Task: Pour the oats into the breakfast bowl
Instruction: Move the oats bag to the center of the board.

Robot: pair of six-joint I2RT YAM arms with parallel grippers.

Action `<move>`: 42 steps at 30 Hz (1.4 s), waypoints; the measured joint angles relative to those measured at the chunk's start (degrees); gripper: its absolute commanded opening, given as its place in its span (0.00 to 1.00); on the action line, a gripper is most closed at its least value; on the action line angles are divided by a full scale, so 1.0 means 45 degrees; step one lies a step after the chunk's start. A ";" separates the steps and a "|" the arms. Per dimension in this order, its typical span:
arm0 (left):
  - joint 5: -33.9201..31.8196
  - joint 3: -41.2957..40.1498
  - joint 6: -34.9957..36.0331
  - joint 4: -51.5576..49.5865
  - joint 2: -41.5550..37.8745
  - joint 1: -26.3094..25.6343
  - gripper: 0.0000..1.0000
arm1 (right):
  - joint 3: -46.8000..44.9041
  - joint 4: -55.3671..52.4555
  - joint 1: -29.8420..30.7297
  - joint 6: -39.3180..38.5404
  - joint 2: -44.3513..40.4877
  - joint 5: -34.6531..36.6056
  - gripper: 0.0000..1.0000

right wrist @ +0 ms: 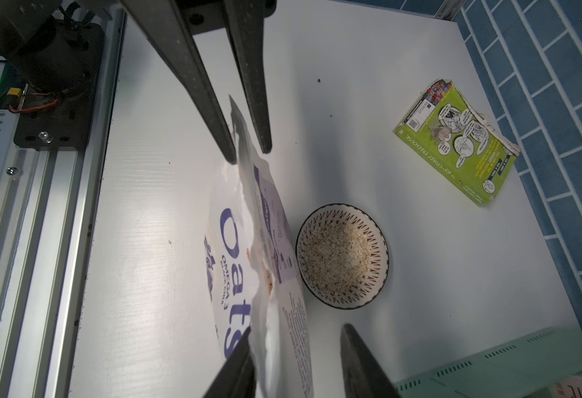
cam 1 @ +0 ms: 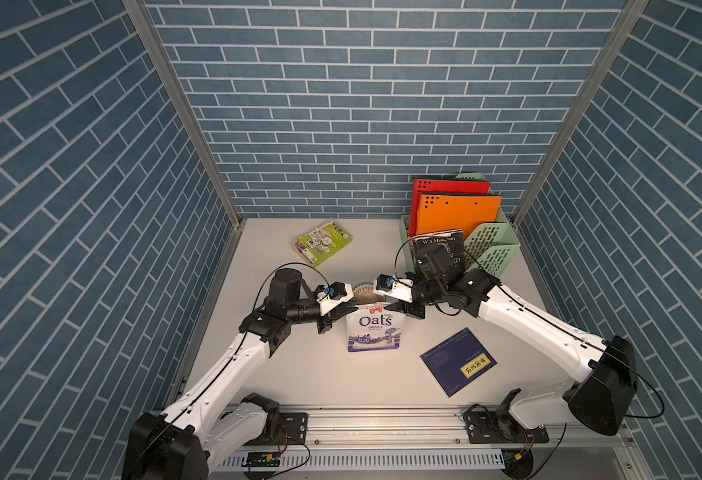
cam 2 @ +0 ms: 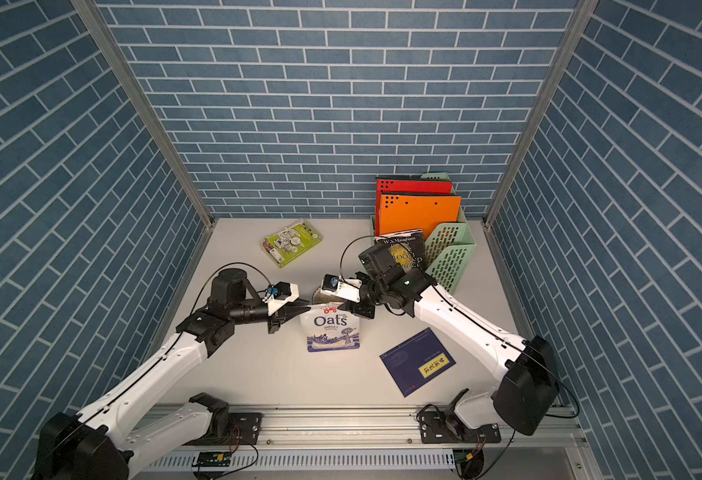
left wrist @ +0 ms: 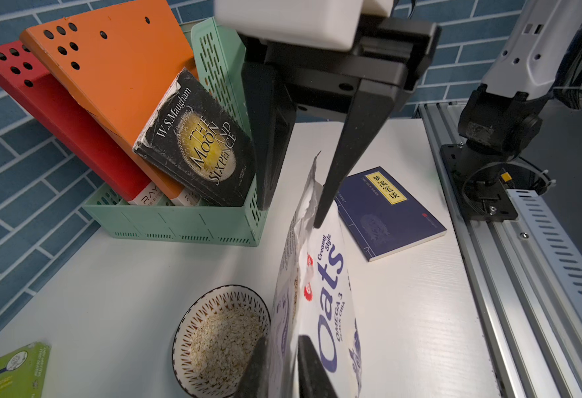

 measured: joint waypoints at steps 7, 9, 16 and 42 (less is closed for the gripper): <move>-0.0495 -0.0087 -0.0238 0.0151 -0.0641 0.0015 0.46 | 0.0180 -0.0223 0.0170 -0.0238 0.0515 -0.0253 0.00; -0.0724 -0.0243 -0.0403 0.0432 -0.0981 0.0029 0.58 | 0.0180 -0.0403 0.0141 -0.0253 0.0398 -0.0175 0.00; -0.2011 -0.1035 -0.1520 0.2074 -0.2375 0.0126 0.87 | -0.0389 -0.1491 -0.0656 -0.0248 -0.0855 0.0563 0.00; -1.1220 -0.1734 -0.4138 0.4983 -0.3560 0.0194 0.99 | -0.1073 0.0840 -0.2229 0.2288 -0.1433 0.3740 0.28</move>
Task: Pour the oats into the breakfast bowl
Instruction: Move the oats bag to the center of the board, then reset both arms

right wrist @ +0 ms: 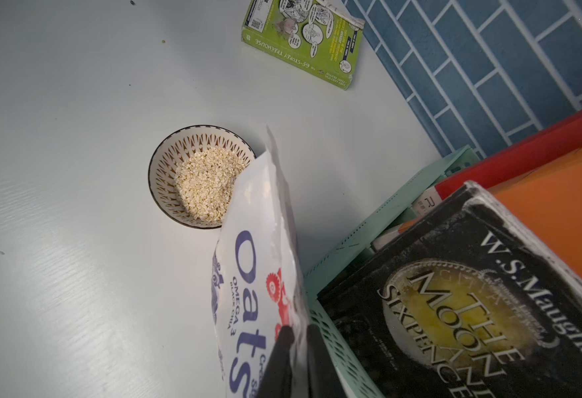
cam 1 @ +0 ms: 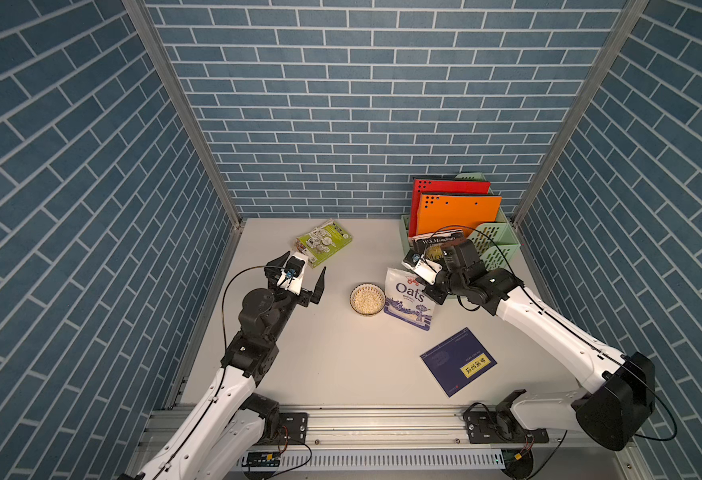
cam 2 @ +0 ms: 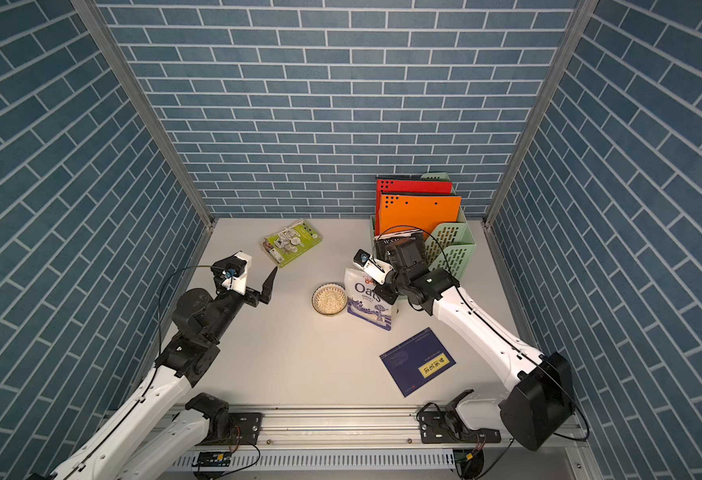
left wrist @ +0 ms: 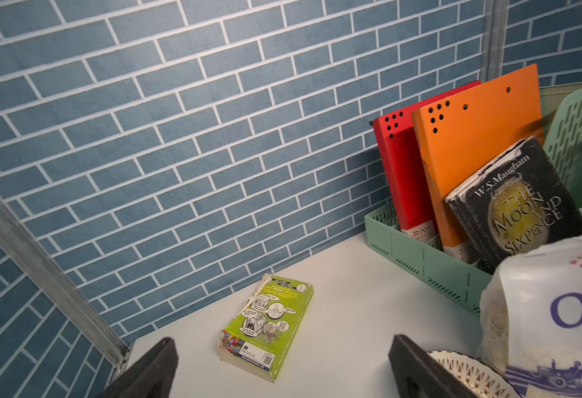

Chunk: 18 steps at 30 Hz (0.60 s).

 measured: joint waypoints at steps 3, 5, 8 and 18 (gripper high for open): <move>-0.0767 -0.0005 -0.0126 0.0019 -0.0083 0.0000 1.00 | 0.0000 0.0437 -0.0068 0.0223 -0.0005 0.0068 0.44; -0.1219 -0.0005 -0.0189 0.0092 -0.0180 0.0000 0.99 | 0.0000 0.0500 -0.0155 0.0350 -0.0078 0.0117 0.52; -0.1996 -0.0005 -0.0321 0.0262 -0.0364 0.0000 0.99 | -0.0024 0.0515 -0.0461 0.0651 -0.0515 0.0296 0.63; -0.4682 -0.0267 -0.1195 0.0758 -0.0967 0.0000 1.00 | -0.1273 0.1331 -0.3225 0.3206 -0.4483 0.1700 0.91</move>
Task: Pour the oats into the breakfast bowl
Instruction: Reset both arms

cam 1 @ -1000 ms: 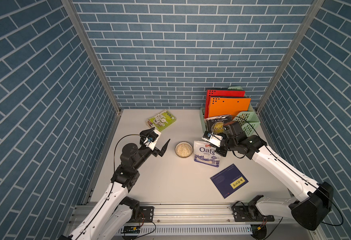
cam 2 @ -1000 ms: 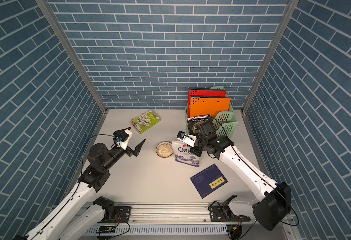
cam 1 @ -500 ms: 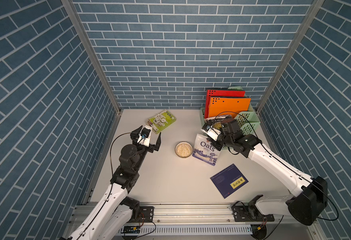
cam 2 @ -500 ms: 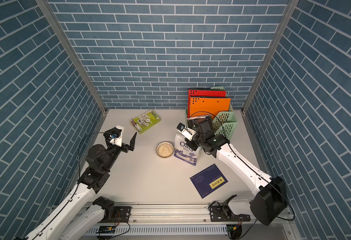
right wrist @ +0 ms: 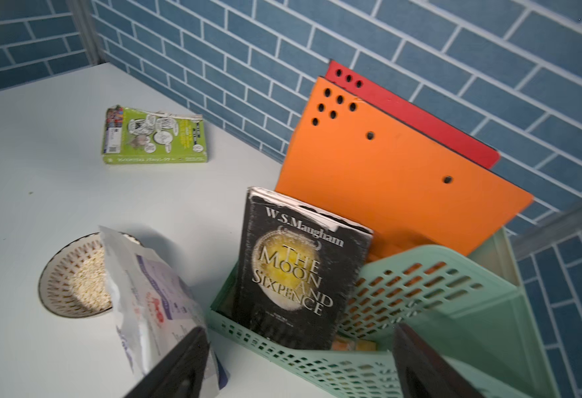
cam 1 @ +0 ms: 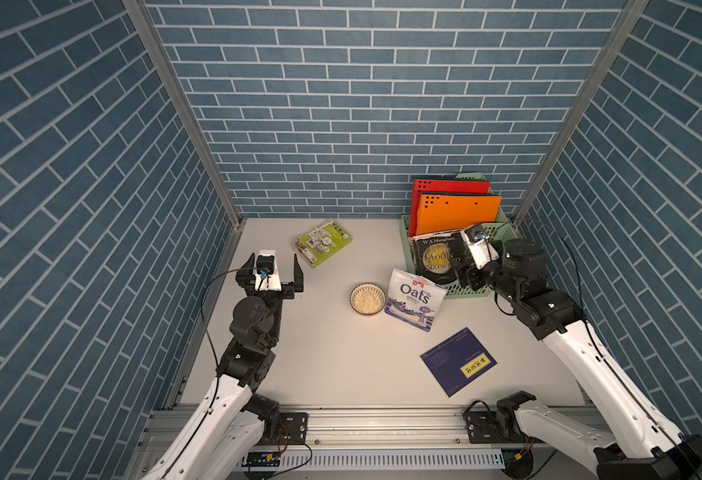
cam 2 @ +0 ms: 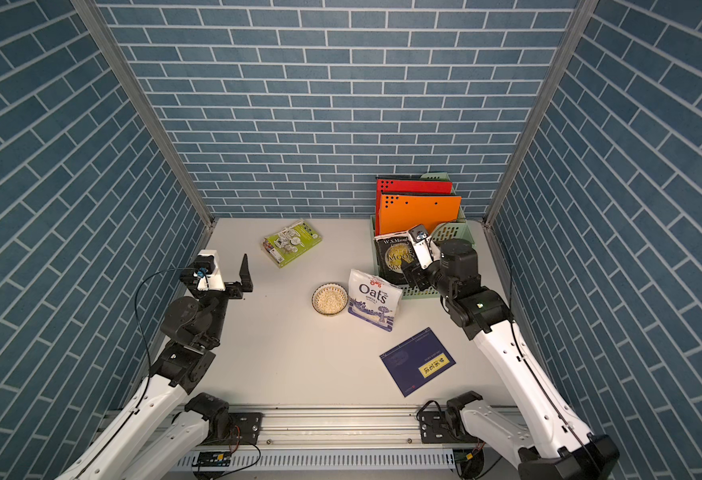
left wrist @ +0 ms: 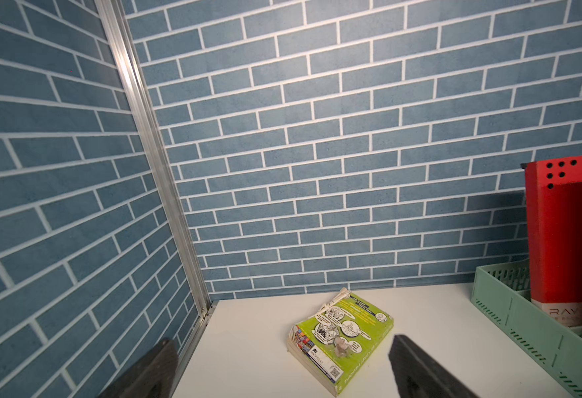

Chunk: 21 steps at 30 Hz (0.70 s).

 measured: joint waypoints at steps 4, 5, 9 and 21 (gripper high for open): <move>-0.0661 -0.0049 -0.0291 0.0010 -0.0034 0.0005 0.99 | -0.1161 0.0131 -0.1817 0.1078 -0.1059 0.0287 0.93; -0.0874 -0.0049 -0.0379 0.0010 -0.0039 0.0005 1.00 | -0.1695 0.0136 -0.2351 0.1384 -0.1277 0.0277 0.93; -0.1345 -0.0243 -0.0714 0.0194 -0.0039 0.0005 0.99 | -0.3628 0.0374 -0.3701 0.2166 -0.1797 0.0238 0.96; -0.2807 -0.1559 -0.1889 0.0865 0.0641 0.0010 1.00 | -0.9913 0.7679 -0.5022 0.3366 -0.1229 0.1044 0.98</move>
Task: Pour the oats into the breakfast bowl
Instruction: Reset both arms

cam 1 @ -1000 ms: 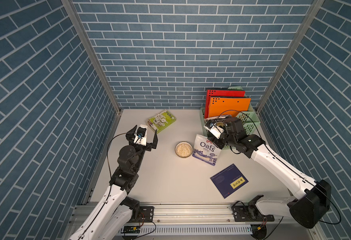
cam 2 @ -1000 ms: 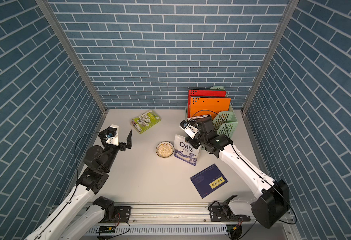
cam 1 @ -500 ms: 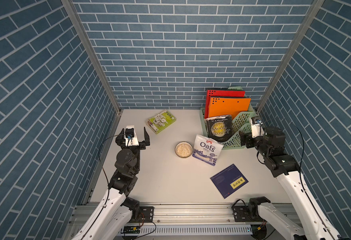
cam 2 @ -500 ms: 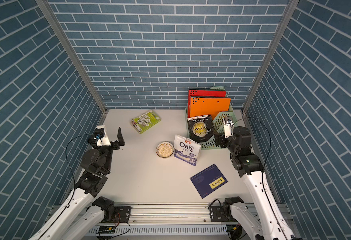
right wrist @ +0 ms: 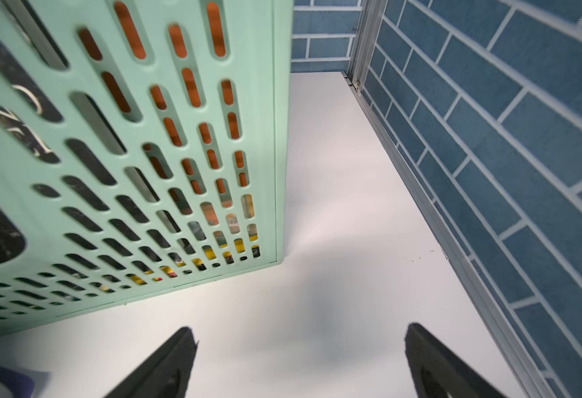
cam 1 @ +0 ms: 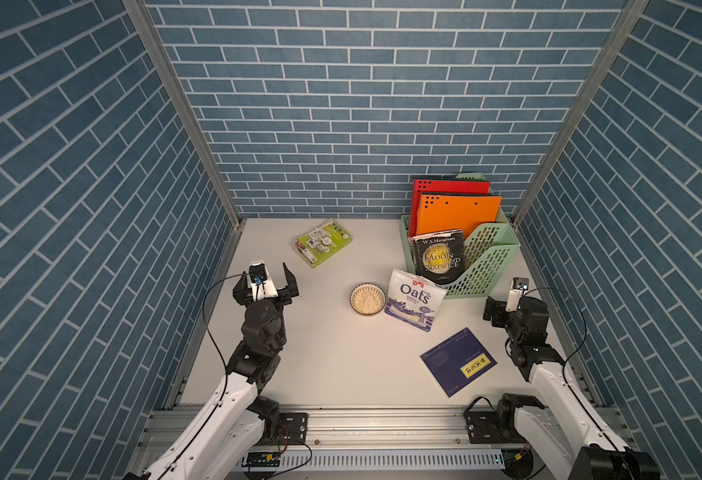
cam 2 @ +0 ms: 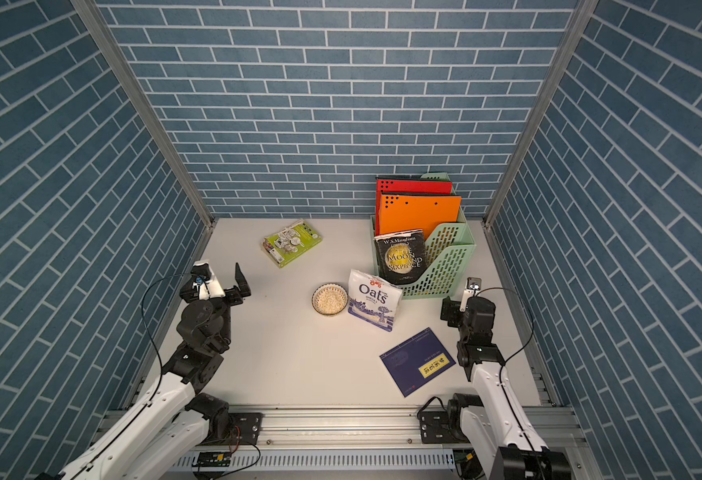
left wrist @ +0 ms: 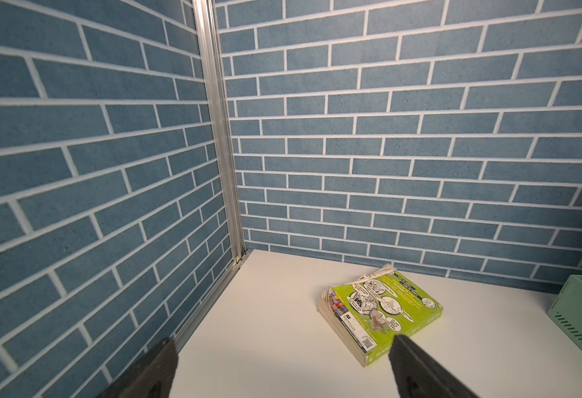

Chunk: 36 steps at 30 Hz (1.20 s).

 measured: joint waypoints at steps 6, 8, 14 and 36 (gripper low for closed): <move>-0.0466 -0.0350 -0.0282 0.0699 0.0321 0.0199 0.99 | -0.1545 0.5149 0.0000 -0.0136 0.2205 0.0029 1.00; -0.0583 -0.0437 -0.0374 0.0923 0.0461 0.0321 0.99 | -0.1889 0.6936 0.0000 -0.0151 0.2997 -0.0005 1.00; -0.0622 -0.0787 -0.1020 0.1413 0.1059 0.1161 0.99 | -0.2244 1.1283 0.0000 -0.0233 0.5566 -0.0529 1.00; 0.2302 -0.2749 -0.0806 0.6790 0.6640 0.3424 1.00 | -0.1277 1.4304 0.0447 -0.0476 0.8233 -0.1224 1.00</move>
